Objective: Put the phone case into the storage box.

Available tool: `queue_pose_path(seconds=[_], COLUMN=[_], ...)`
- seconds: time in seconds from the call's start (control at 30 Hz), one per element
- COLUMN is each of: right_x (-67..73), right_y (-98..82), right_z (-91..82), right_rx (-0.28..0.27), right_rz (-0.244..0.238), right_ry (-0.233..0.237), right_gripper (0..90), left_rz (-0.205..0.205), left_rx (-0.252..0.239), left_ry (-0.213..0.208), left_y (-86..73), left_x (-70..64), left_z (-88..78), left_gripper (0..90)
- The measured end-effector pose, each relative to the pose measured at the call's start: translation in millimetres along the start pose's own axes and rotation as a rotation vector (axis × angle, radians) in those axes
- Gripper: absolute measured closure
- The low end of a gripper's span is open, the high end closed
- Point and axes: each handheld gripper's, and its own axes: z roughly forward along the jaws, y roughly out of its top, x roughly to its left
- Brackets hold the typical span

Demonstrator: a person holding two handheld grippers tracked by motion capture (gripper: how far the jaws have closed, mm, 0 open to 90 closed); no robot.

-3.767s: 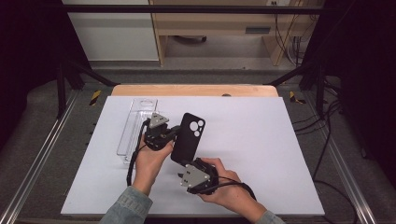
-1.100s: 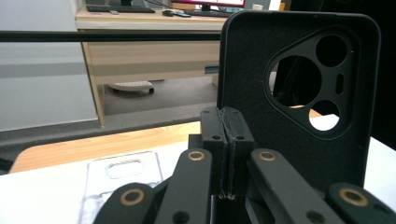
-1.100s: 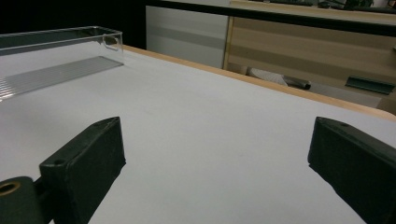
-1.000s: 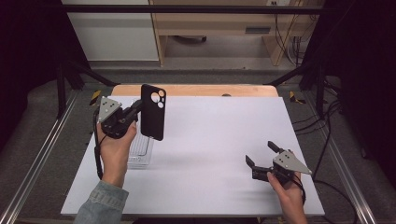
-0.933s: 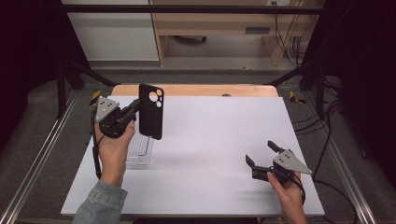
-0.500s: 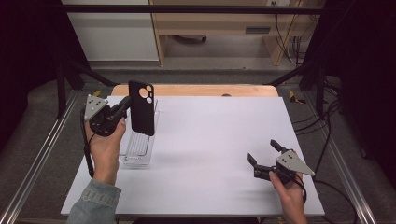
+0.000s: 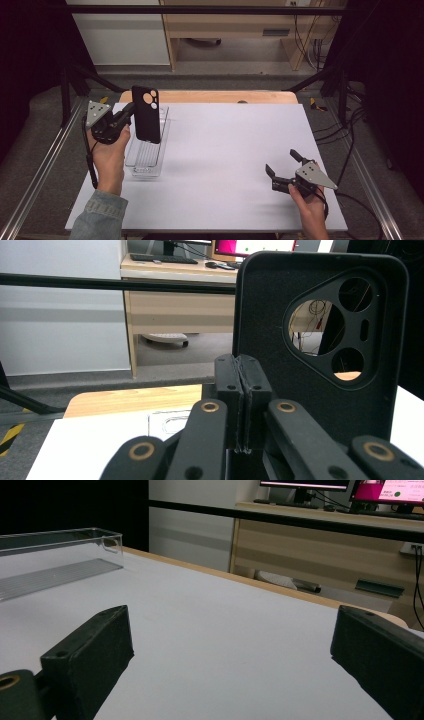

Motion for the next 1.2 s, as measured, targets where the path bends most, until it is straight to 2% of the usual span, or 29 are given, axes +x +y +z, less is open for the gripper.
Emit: queue_pose_path(seconds=[0.37, 0.93, 1.2], right_x=[1.0, -3.4, 0.1], right_y=[0.5, 2.4, 2.1], right_z=[0.1, -3.6, -1.9], right_rx=[-0.009, -0.028, -0.027], right_rz=[0.001, 0.005, -0.003], right_ry=[0.003, -0.005, 0.005], right_gripper=[3.7, 3.6, 3.6], left_rz=[-0.001, -0.001, 0.0], left_rx=[-0.009, -0.023, -0.035], left_ry=[0.019, 0.014, 0.03], left_y=[-0.6, 4.0, 6.5], left_x=[6.1, 4.4, 10.6], left_z=[0.7, 10.5, 9.0], left_gripper=[88.7, 88.7, 88.6])
